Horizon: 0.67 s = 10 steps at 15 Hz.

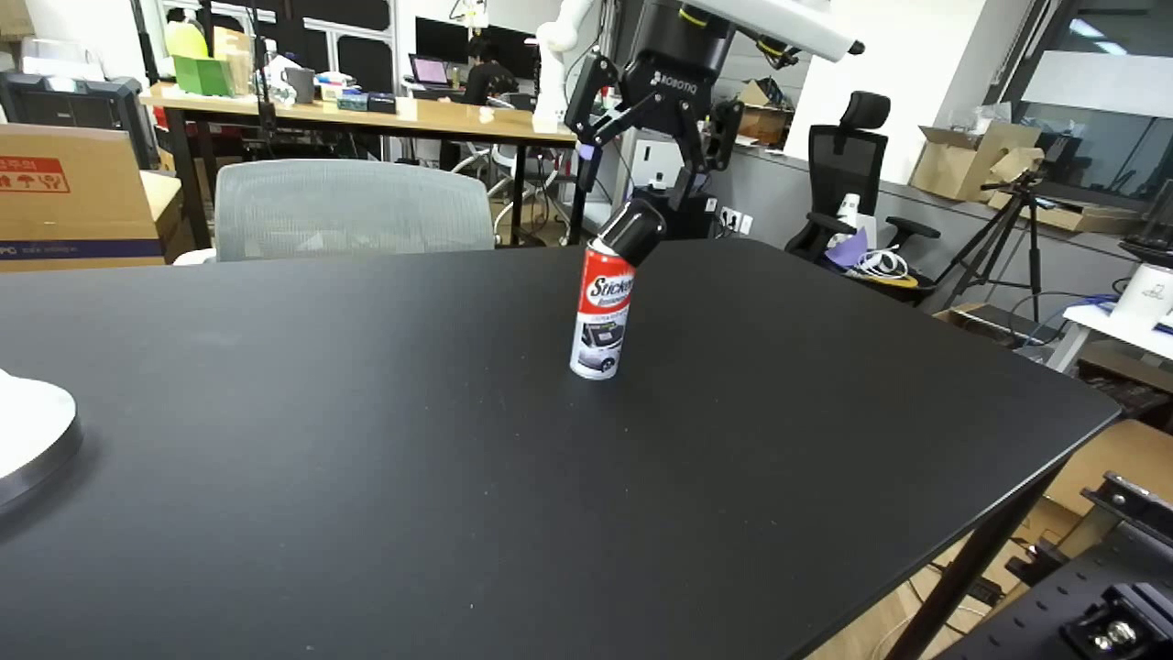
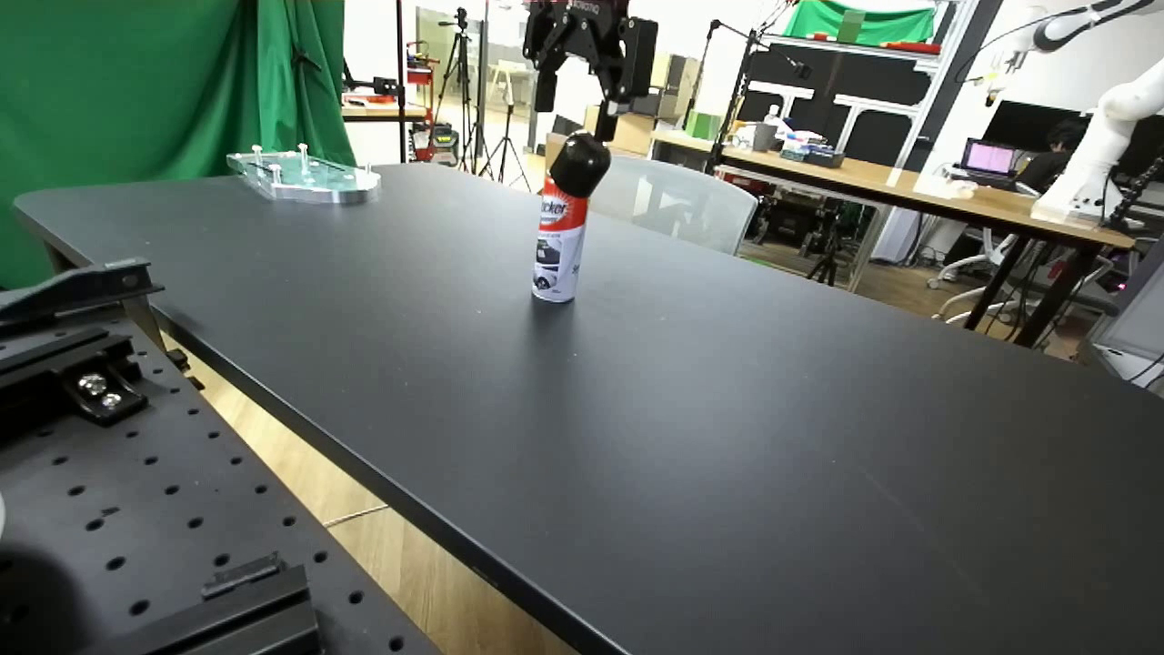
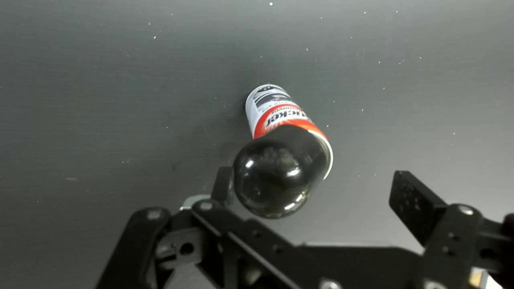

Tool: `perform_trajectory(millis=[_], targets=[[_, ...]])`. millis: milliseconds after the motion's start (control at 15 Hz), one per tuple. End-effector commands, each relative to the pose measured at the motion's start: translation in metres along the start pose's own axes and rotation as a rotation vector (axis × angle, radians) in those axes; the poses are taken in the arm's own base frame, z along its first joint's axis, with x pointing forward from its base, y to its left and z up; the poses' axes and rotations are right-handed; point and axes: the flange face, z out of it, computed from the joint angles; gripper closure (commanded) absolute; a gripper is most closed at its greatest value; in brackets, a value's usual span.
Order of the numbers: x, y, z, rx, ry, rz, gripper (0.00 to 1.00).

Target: Remove the lid from the spray tin

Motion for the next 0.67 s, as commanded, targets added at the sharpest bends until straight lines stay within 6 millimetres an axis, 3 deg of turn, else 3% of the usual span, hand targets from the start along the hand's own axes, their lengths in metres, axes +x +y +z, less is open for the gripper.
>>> perform_trajectory(millis=[0,600], targets=[[-0.002,0.004,0.002,0.014,0.019,0.049,0.0],[-0.007,0.017,0.005,0.0,0.01,0.079,0.0]])
